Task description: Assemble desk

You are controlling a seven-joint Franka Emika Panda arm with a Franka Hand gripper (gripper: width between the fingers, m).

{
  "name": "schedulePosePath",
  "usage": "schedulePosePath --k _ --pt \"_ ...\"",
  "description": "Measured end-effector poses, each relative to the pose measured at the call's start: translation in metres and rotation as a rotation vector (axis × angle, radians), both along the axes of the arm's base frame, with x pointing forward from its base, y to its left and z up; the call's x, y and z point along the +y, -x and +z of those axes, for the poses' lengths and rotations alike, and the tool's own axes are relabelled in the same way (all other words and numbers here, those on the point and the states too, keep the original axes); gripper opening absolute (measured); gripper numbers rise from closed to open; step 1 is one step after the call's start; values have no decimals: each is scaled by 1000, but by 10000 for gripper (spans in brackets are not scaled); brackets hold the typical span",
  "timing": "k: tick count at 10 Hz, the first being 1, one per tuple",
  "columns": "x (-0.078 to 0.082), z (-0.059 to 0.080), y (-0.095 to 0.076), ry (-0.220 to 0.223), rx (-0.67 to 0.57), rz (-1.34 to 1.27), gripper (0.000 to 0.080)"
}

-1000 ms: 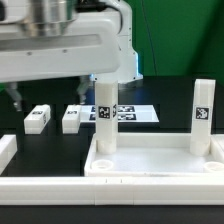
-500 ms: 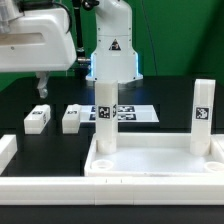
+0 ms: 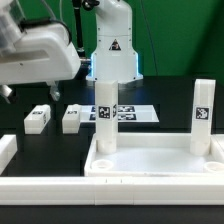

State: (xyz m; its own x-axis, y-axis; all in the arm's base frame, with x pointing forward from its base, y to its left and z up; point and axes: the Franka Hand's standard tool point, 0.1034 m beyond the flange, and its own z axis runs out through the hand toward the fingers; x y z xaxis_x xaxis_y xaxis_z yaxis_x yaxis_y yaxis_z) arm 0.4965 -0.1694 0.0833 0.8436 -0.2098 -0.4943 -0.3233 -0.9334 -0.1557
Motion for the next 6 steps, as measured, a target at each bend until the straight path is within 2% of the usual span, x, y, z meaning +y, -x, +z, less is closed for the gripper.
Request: schedulePosePath --k 2,4,5,6 --pt "6 0 -2 -47 107 26 649" --pt "10 -5 7 -112 244 34 649" --pt "9 -9 7 -133 290 37 649" --pt "6 -14 11 -132 297 28 649"
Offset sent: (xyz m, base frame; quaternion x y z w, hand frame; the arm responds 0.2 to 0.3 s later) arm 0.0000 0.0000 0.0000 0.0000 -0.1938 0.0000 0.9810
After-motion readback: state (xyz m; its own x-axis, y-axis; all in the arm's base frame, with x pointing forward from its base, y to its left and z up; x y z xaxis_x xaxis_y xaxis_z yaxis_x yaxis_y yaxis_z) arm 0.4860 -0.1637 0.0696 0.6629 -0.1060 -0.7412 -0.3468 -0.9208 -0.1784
